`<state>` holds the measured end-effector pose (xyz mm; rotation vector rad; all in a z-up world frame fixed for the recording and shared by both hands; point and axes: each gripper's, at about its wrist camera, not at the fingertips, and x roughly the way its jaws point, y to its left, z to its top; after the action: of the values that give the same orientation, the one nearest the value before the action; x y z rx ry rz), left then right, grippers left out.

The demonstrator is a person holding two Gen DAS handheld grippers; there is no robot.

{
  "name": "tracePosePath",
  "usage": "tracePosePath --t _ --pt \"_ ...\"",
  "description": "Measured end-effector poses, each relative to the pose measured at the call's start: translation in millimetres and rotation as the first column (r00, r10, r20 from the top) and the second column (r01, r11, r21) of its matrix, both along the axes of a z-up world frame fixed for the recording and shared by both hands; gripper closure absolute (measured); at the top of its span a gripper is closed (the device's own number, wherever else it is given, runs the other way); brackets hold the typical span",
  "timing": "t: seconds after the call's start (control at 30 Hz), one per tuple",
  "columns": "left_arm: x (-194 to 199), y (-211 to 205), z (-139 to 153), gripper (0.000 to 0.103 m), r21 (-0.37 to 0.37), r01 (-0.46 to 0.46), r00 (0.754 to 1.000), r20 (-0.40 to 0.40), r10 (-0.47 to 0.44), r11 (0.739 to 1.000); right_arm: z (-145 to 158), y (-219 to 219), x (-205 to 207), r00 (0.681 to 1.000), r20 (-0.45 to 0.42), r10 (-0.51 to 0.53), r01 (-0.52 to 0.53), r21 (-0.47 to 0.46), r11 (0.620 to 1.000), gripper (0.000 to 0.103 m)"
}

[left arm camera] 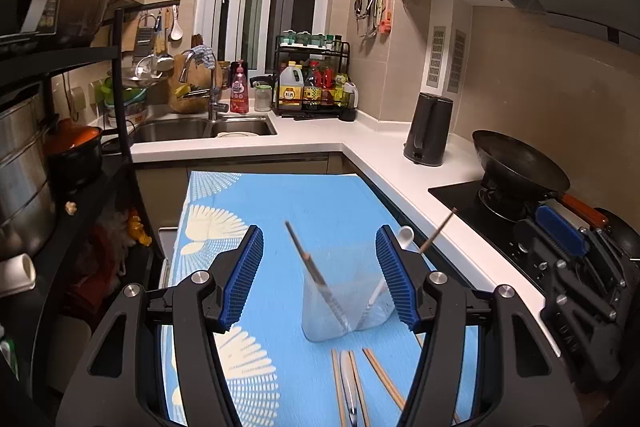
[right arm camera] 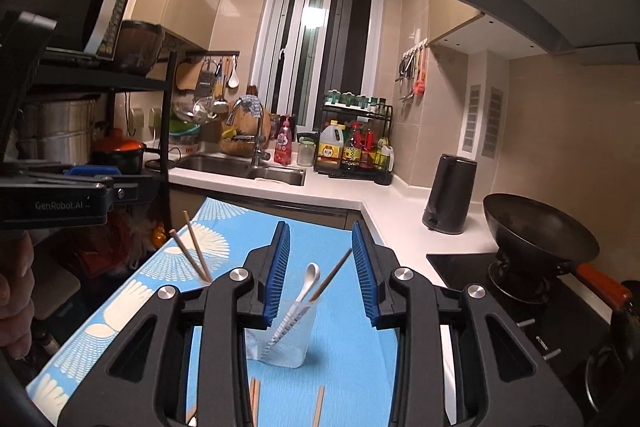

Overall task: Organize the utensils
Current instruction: 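Lower the spoon and chopstick into the container and open both tools, then grasp a wooden chopstick with the left tool while the right tool grasps another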

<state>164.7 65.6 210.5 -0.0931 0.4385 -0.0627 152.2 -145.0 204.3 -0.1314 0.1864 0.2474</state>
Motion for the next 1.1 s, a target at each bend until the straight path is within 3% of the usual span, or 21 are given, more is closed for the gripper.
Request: tracePosePath --t 0.1,0.2,0.27,0.37,0.5,0.67,0.73,0.9,1.1 --pt "-20.0 3.1 -10.8 0.048 -0.018 0.0 1.0 -0.008 0.0 1.0 -1.5 -11.2 -21.3 1.0 -0.011 0.005 -0.005 0.037 0.999 0.07" --pt "-37.9 5.0 -30.5 0.063 -0.046 0.007 0.999 -0.037 -0.008 0.999 -11.3 -19.2 -39.9 1.0 -0.023 0.013 -0.012 0.044 0.999 0.07" --pt "-49.4 5.3 -48.2 0.08 -0.061 0.01 0.998 -0.065 -0.014 0.998 -21.4 -24.4 -53.2 1.0 -0.02 0.014 -0.014 0.044 0.999 0.071" --pt "-65.5 3.7 -78.0 0.087 -0.076 0.008 0.995 -0.098 -0.016 0.997 -39.1 -31.9 -66.5 0.999 -0.046 0.002 0.0 0.035 0.999 0.071" --pt "-85.5 -3.2 -128.8 0.088 -0.085 -0.01 0.99 -0.14 -0.002 0.996 -72.7 -44.9 -74.7 0.987 -0.162 -0.014 0.025 0.07 0.997 0.078" --pt "-107.8 -21.3 -193.7 0.088 -0.12 -0.015 0.969 -0.247 -0.016 0.993 -139.1 -44.8 -85.9 0.95 -0.312 -0.015 0.04 0.074 0.996 0.079" --pt "-115.3 -30.7 -208.2 0.088 -0.099 -0.003 0.962 -0.27 -0.024 0.995 -162.5 -44.4 -89.1 0.936 -0.353 -0.016 0.043 0.07 0.997 0.079" --pt "-117.5 -39.9 -227.8 0.088 -0.06 0.022 0.948 -0.317 -0.039 0.998 -202.5 -47.7 -86.8 0.898 -0.44 -0.02 0.061 0.079 0.995 0.079" --pt "-117.7 -49.7 -235.5 0.088 -0.007 0.036 0.946 -0.323 -0.036 0.999 -220.6 -45.8 -81.3 0.875 -0.484 -0.026 0.067 0.069 0.995 0.079"
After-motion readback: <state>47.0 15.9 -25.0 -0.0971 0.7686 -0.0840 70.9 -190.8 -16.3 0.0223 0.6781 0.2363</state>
